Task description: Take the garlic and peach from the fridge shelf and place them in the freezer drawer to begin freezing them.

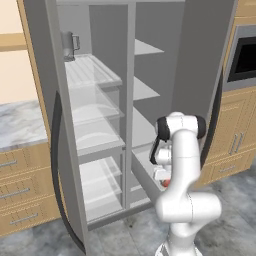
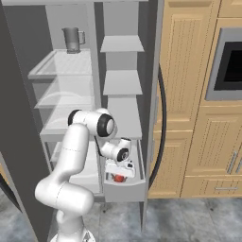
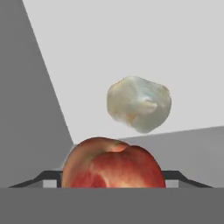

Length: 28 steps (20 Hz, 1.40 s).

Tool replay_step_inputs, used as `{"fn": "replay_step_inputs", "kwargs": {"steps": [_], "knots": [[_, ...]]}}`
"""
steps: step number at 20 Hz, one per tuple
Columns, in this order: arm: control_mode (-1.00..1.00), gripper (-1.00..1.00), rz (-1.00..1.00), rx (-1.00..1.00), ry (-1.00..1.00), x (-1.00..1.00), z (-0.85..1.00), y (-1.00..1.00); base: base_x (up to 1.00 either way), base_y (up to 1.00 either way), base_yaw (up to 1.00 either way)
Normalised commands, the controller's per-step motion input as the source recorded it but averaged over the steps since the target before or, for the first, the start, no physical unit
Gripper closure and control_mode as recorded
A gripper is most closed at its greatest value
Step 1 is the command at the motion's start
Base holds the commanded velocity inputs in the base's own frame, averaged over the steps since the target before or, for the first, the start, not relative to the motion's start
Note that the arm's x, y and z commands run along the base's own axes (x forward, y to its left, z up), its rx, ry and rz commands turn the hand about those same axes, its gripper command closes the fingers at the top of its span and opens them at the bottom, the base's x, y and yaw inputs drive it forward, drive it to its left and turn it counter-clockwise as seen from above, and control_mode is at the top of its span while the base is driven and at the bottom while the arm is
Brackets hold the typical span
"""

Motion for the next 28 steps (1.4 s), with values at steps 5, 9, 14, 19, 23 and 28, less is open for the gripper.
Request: {"fn": "replay_step_inputs", "kwargs": {"steps": [5,9,14,19,23,28], "knots": [[-1.00,1.00,0.14,0.10,-0.04,-1.00,-0.13,-0.05,0.00,0.00,0.00],[-1.00,1.00,0.11,0.10,-0.05,-1.00,0.00,-0.23,0.00,0.00,0.00],[-1.00,1.00,0.09,0.10,-0.03,-1.00,0.00,-0.15,0.00,0.00,0.00],[-1.00,1.00,0.05,0.04,0.00,-0.87,0.00,-0.01,0.00,0.00,0.00],[-1.00,-1.00,0.01,0.00,-0.01,-0.60,0.00,0.00,0.00,0.00,0.00],[-1.00,-1.00,0.00,0.00,-0.02,-0.46,0.00,0.00,0.00,0.00,0.00]]}}
